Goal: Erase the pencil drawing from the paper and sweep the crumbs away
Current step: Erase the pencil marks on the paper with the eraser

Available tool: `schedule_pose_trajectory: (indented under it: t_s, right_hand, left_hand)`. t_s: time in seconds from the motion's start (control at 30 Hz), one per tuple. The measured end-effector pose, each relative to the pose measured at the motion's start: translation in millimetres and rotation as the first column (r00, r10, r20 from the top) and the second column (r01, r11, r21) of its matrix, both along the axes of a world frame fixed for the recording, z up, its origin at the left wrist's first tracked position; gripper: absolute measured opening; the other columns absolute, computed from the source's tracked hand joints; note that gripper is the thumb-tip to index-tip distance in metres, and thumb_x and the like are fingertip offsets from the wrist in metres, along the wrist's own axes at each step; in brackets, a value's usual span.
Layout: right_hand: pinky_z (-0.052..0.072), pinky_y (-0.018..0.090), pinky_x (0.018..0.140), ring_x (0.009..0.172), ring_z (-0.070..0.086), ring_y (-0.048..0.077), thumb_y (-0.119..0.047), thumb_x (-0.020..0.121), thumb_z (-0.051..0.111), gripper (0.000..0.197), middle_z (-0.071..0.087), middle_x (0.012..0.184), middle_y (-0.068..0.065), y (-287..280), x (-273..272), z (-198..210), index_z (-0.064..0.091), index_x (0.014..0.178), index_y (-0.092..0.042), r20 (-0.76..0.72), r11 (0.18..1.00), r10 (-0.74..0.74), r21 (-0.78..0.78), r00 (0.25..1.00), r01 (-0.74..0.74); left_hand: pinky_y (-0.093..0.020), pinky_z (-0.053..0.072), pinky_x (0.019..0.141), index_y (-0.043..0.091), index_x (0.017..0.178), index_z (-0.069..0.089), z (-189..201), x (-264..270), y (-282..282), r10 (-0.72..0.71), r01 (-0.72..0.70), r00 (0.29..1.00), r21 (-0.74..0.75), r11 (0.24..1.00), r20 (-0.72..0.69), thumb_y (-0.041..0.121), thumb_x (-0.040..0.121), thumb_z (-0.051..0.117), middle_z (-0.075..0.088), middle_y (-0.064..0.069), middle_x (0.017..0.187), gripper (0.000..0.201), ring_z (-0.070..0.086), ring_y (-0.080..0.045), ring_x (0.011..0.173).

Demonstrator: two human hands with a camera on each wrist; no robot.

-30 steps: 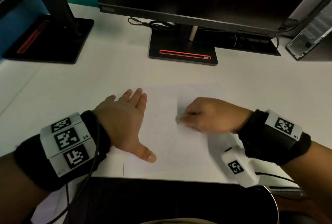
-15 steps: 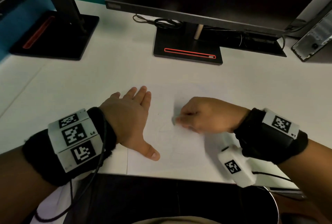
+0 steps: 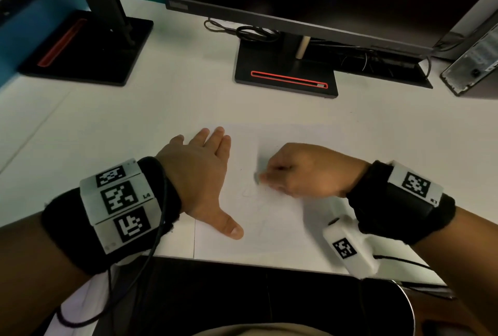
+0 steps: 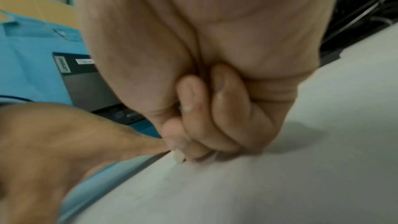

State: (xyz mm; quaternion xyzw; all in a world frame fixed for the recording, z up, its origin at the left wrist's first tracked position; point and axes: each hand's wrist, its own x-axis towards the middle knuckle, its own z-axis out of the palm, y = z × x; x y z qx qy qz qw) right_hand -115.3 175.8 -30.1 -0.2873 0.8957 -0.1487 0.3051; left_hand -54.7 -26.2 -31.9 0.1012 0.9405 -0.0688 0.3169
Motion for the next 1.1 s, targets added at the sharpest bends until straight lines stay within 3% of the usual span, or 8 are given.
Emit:
schedule_pose_trajectory:
  t_s: [0.23, 0.37, 0.47, 0.57, 0.67, 0.83, 0.97, 1.1]
  right_hand:
    - [0.047, 0.039, 0.064, 0.053, 0.043, 0.014, -0.043, 0.103, 0.052, 0.052, 0.052, 0.059, 0.000, -5.6, 1.5, 0.9, 0.057, 0.072, -0.002, 0.001, 0.998, 0.061, 0.007, 0.998, -0.061]
    - [0.047, 0.040, 0.066, 0.057, 0.046, 0.016, -0.043, 0.104, 0.050, 0.052, 0.058, 0.065, 0.009, -10.2, 0.2, 0.6, 0.059, 0.074, -0.002, -0.049, 0.998, 0.056, -0.003, 0.997, -0.056]
    - [0.048, 0.037, 0.064, 0.053, 0.047, 0.012, -0.045, 0.103, 0.052, 0.051, 0.056, 0.059, 0.000, -14.0, 6.3, 0.4, 0.059, 0.072, -0.006, 0.042, 0.993, 0.114, 0.014, 0.993, -0.115]
    - [0.043, 0.034, 0.064, 0.052, 0.044, 0.012, -0.042, 0.104, 0.053, 0.051, 0.053, 0.058, -0.002, -12.6, -6.0, 2.1, 0.060, 0.070, -0.005, -0.014, 1.000, 0.026, -0.008, 1.000, -0.026]
    - [0.042, 0.030, 0.061, 0.051, 0.044, 0.009, -0.041, 0.104, 0.052, 0.049, 0.053, 0.058, -0.003, -19.2, 4.0, 2.3, 0.058, 0.068, -0.009, 0.022, 0.994, 0.105, 0.011, 0.994, -0.105]
    - [0.046, 0.036, 0.066, 0.055, 0.046, 0.014, -0.042, 0.102, 0.052, 0.050, 0.054, 0.060, 0.000, -20.6, -2.5, 3.4, 0.060, 0.072, -0.002, 0.004, 0.999, 0.033, -0.008, 0.999, -0.033]
    - [0.043, 0.029, 0.059, 0.050, 0.043, 0.010, -0.043, 0.104, 0.052, 0.050, 0.051, 0.057, -0.003, -25.6, 9.2, 2.1, 0.055, 0.066, -0.012, 0.044, 0.988, 0.154, 0.015, 0.987, -0.155]
    - [0.045, 0.032, 0.062, 0.054, 0.046, 0.013, -0.044, 0.104, 0.052, 0.052, 0.056, 0.062, 0.006, -24.1, 1.7, 2.0, 0.060, 0.072, -0.003, -0.009, 0.997, 0.081, -0.016, 0.997, -0.081]
  left_hand:
    - [-0.052, 0.007, 0.121, 0.005, 0.151, -0.025, 0.1, 0.1, 0.1, -0.001, 0.001, 1.000, 0.009, 1.000, -0.008, 0.102, 0.045, 0.048, -0.030, -0.010, 0.160, 0.161, -0.015, -0.028, 0.151]
    - [-0.053, 0.006, 0.121, 0.005, 0.151, -0.026, -0.5, 0.6, -0.5, -0.001, 0.001, 1.000, 0.012, 1.000, -0.012, 0.102, 0.045, 0.048, -0.030, -0.011, 0.159, 0.161, -0.015, -0.028, 0.150]
    - [-0.053, 0.007, 0.121, 0.005, 0.151, -0.025, -0.5, 0.2, 0.1, 0.004, -0.004, 1.000, 0.010, 1.000, -0.009, 0.101, 0.046, 0.049, -0.030, -0.011, 0.160, 0.161, -0.015, -0.028, 0.151]
    - [-0.053, 0.006, 0.121, 0.006, 0.151, -0.026, -0.8, 0.1, 0.0, 0.005, -0.005, 1.000, 0.010, 1.000, -0.007, 0.102, 0.045, 0.049, -0.030, -0.010, 0.160, 0.161, -0.016, -0.028, 0.150]
    - [-0.052, 0.006, 0.121, 0.007, 0.151, -0.025, -0.9, 0.4, -0.6, 0.006, -0.006, 1.000, 0.013, 1.000, -0.010, 0.102, 0.045, 0.049, -0.030, -0.009, 0.160, 0.161, -0.015, -0.027, 0.151]
    - [-0.051, 0.004, 0.122, 0.007, 0.151, -0.026, -1.3, 0.4, 0.0, 0.012, -0.012, 1.000, 0.018, 1.000, -0.005, 0.101, 0.045, 0.050, -0.031, -0.009, 0.159, 0.161, -0.016, -0.027, 0.150]
    - [-0.051, 0.005, 0.122, 0.006, 0.151, -0.025, -1.4, 0.7, 0.0, 0.011, -0.011, 1.000, 0.014, 1.000, -0.008, 0.101, 0.046, 0.050, -0.030, -0.009, 0.160, 0.161, -0.016, -0.027, 0.150]
    - [-0.052, 0.005, 0.121, 0.006, 0.151, -0.026, 0.1, -0.1, 1.4, 0.010, -0.010, 1.000, 0.003, 1.000, 0.004, 0.100, 0.047, 0.050, -0.031, -0.010, 0.159, 0.160, -0.017, -0.028, 0.150]
